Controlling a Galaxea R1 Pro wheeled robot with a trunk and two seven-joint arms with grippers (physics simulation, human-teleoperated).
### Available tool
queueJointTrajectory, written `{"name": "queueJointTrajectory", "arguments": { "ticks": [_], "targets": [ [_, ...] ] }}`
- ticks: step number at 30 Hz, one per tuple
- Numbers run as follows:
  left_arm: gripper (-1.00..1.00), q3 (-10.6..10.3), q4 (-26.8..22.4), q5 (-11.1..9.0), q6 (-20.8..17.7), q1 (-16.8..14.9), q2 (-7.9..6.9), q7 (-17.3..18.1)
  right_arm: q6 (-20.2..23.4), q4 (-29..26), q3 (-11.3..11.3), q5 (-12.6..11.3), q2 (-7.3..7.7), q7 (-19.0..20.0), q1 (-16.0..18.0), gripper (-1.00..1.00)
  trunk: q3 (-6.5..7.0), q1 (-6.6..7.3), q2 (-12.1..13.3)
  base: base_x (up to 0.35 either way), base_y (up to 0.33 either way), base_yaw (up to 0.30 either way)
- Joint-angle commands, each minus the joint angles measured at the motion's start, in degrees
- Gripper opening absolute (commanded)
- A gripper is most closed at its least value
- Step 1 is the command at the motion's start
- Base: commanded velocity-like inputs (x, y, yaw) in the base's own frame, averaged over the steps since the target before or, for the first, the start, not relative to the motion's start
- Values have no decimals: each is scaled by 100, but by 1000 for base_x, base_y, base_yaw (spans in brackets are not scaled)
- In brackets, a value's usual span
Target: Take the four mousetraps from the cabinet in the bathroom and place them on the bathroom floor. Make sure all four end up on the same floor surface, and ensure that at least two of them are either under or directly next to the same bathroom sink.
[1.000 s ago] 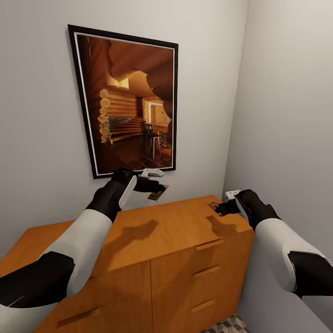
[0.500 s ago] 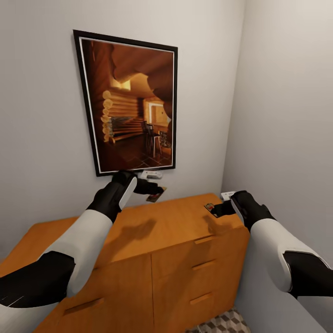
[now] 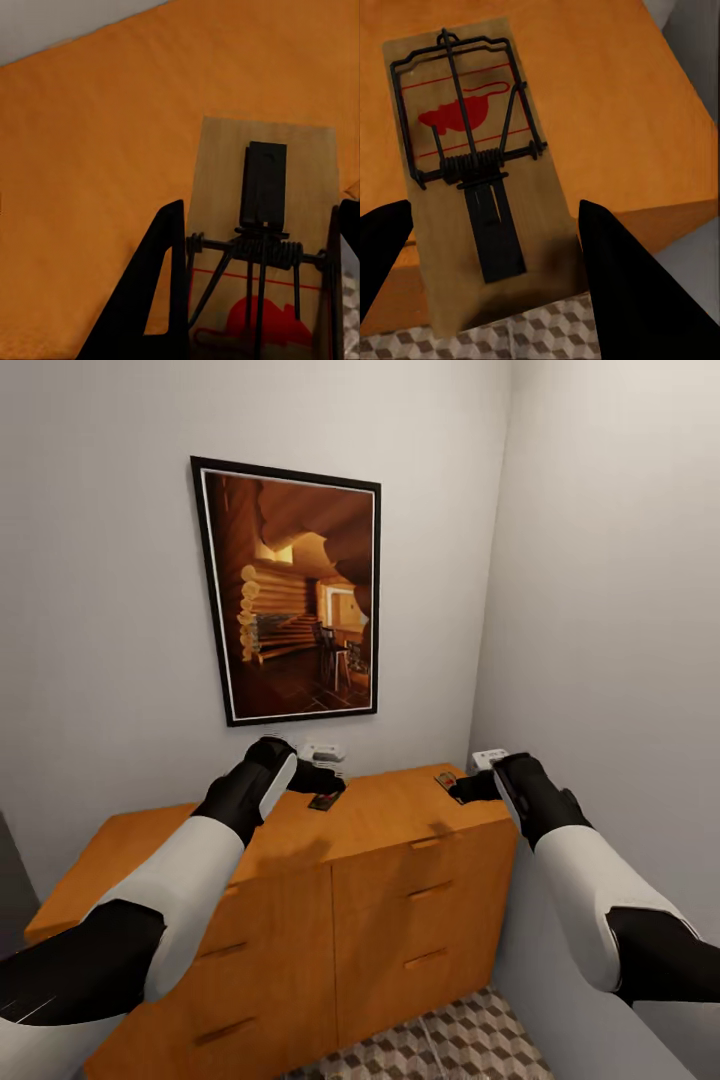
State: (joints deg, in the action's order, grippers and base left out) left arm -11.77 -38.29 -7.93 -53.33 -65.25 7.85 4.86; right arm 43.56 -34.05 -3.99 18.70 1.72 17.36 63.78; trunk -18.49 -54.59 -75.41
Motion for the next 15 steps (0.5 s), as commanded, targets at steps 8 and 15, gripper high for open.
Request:
{"name": "queueJointTrajectory", "arguments": {
  "ticks": [8,15],
  "targets": [
    [-100,-19,194,-49,3,-5,-3,-69,-133,-195,-23,99,-227,21,17,-100,-8,4,-5,-345,0,0],
    [-100,-19,352,-61,21,-5,-2,-72,-1159,-219,-23,90,-259,-208,-138,-100,-8,4,-5,-345,0,0]
  ]
}}
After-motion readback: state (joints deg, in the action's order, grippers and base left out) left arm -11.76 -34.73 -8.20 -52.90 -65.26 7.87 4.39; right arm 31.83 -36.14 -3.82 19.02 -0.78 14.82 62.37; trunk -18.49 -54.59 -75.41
